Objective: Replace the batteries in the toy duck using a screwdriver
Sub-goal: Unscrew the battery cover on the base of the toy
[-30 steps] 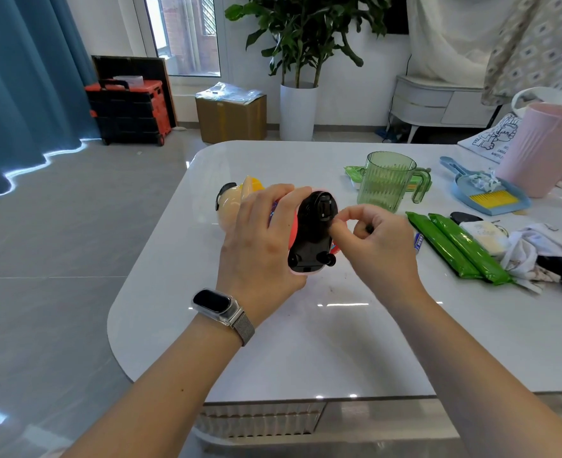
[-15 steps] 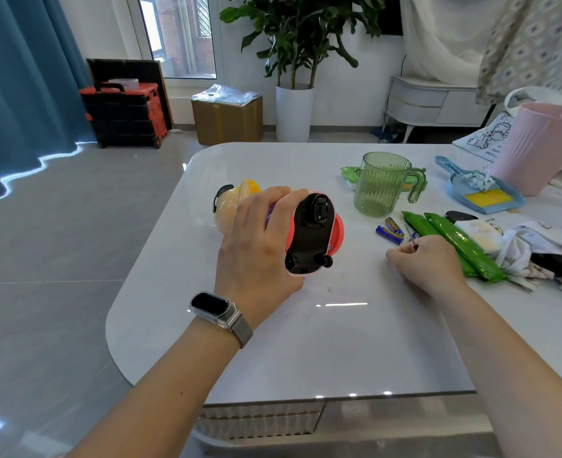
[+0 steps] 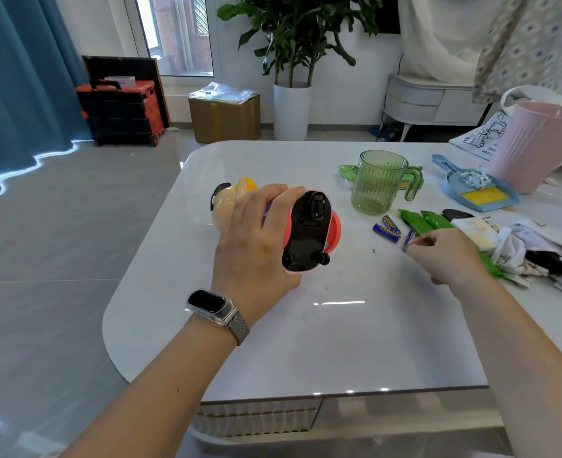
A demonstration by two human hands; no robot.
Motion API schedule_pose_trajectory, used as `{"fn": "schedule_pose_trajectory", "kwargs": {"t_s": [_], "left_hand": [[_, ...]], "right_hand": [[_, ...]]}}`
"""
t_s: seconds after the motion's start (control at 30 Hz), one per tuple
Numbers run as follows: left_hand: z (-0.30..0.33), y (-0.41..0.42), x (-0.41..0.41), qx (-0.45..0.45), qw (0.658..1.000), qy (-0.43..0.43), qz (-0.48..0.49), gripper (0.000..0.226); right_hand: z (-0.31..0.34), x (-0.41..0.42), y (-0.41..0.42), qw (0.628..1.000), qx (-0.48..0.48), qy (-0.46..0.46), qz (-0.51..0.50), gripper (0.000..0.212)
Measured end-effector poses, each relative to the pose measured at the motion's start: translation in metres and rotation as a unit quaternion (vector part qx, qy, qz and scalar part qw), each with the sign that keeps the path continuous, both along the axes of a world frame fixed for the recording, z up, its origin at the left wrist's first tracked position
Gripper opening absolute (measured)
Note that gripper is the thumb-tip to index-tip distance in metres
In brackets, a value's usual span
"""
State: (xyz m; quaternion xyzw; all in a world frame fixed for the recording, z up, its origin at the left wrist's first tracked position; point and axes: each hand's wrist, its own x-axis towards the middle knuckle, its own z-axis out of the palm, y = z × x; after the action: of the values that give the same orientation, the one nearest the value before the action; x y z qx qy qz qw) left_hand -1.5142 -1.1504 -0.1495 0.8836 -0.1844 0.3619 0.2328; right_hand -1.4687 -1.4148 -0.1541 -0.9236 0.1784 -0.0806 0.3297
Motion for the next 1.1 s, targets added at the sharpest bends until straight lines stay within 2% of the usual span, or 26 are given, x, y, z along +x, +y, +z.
{"fn": "schedule_pose_trajectory", "kwargs": {"t_s": [0.17, 0.37, 0.5, 0.57, 0.63, 0.7, 0.77, 0.87, 0.97, 1.1], "left_hand": [[0.002, 0.002, -0.001, -0.009, 1.0, 0.005, 0.006, 0.094], [0.002, 0.003, 0.0, -0.008, 1.0, 0.011, 0.005, 0.093], [0.003, 0.003, 0.0, -0.017, 1.0, 0.009, 0.004, 0.094], [0.005, 0.003, -0.001, -0.027, 1.0, 0.01, 0.003, 0.095], [0.007, 0.006, -0.002, -0.043, 0.999, 0.015, 0.004, 0.098], [0.011, 0.008, -0.003, -0.069, 0.997, 0.021, 0.006, 0.101], [0.014, 0.01, -0.004, -0.095, 0.995, 0.026, 0.007, 0.104], [0.019, 0.012, -0.005, -0.13, 0.991, 0.031, 0.004, 0.107], [0.024, 0.017, -0.009, -0.17, 0.985, 0.033, -0.015, 0.109], [0.035, 0.025, -0.017, -0.219, 0.972, 0.044, -0.075, 0.106]], "right_hand": [[-0.01, 0.001, 0.002, 0.995, -0.082, 0.055, 0.024, 0.009], [-0.015, 0.005, 0.004, 0.991, -0.125, 0.053, -0.004, 0.005], [-0.014, 0.003, 0.003, 0.982, -0.166, 0.076, -0.042, 0.014], [-0.008, 0.001, 0.007, 0.984, -0.169, 0.043, -0.038, 0.012], [0.002, -0.004, 0.017, 0.989, -0.13, -0.07, -0.001, 0.009], [0.016, -0.012, 0.035, 0.981, -0.033, -0.185, 0.042, 0.008], [0.029, -0.024, 0.058, 0.964, 0.067, -0.24, 0.094, 0.008], [0.039, -0.041, 0.092, 0.931, 0.1, -0.294, 0.191, 0.019], [0.038, -0.049, 0.114, 0.908, 0.191, -0.273, 0.254, 0.039], [0.036, -0.049, 0.127, 0.864, 0.37, -0.145, 0.308, 0.052]]}}
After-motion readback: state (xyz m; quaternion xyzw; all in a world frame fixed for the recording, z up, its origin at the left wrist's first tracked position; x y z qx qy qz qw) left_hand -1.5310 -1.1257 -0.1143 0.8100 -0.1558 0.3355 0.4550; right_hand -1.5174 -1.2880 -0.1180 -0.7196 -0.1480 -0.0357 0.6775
